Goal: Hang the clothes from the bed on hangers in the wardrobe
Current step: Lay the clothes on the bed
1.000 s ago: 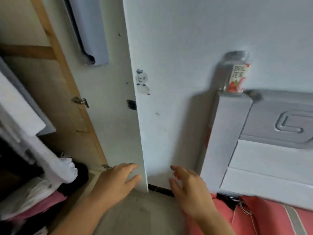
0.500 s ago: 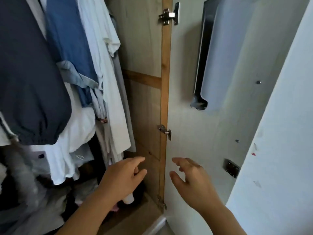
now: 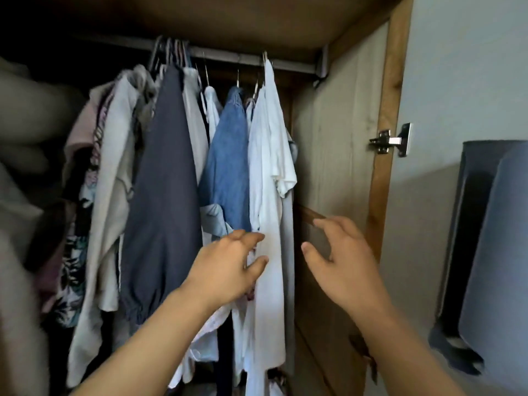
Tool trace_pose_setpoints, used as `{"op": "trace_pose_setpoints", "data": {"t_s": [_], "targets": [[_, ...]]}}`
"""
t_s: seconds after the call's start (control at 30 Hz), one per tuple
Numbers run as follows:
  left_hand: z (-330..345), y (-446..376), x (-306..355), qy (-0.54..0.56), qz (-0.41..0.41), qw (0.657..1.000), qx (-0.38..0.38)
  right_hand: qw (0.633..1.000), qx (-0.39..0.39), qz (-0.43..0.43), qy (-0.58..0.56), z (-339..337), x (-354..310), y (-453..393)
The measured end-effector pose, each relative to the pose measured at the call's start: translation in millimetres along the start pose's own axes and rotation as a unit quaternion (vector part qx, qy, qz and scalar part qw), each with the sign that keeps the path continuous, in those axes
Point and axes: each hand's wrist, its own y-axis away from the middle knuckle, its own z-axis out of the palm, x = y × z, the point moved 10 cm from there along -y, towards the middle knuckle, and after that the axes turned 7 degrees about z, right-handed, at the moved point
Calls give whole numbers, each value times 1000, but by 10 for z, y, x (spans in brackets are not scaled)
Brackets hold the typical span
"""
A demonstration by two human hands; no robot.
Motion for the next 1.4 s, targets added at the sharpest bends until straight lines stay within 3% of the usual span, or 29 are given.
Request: {"op": "trace_pose_setpoints", "data": {"t_s": [0.13, 0.67, 0.83, 0.97, 1.1, 1.4], "targets": [[-328, -492, 28, 9, 36, 997, 73, 997, 66, 3, -30, -180, -118, -445], [-1232, -2662, -705, 9, 139, 962, 234, 979, 197, 10, -55, -265, -554, -2429], [-1295, -3153, -831, 8, 145, 963, 225, 975, 217, -30, -27, -276, -760, -2878], [-1172, -3438, -1084, 74, 136, 968, 198, 971, 233, -53, -15, -277, -863, -3194], [-1066, -3548, -1266, 143, 110, 968, 174, 970, 228, -84, -14, -200, -1058, -3542], [-1022, -3570, -1488, 178, 99, 964, 172, 974, 195, -106, -43, 96, -1287, -4080]]}}
